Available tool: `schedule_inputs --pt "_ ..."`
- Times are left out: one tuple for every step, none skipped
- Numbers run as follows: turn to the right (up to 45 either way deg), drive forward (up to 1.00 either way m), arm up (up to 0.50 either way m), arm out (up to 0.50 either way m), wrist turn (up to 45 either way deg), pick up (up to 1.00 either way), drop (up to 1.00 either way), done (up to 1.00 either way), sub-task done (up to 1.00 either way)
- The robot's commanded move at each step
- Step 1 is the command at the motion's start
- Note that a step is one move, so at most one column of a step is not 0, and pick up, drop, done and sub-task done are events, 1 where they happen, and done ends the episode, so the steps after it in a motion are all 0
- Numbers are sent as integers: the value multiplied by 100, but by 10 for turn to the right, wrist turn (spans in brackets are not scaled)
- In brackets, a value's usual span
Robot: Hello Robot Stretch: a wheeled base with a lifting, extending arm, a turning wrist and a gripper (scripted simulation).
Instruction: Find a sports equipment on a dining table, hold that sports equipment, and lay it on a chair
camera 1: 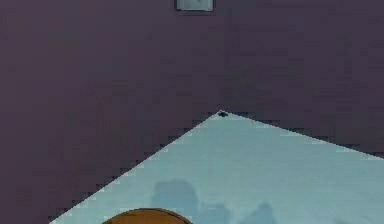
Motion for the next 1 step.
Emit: schedule_inputs --pt "-450 0 0 0 0 0 0 0 0"
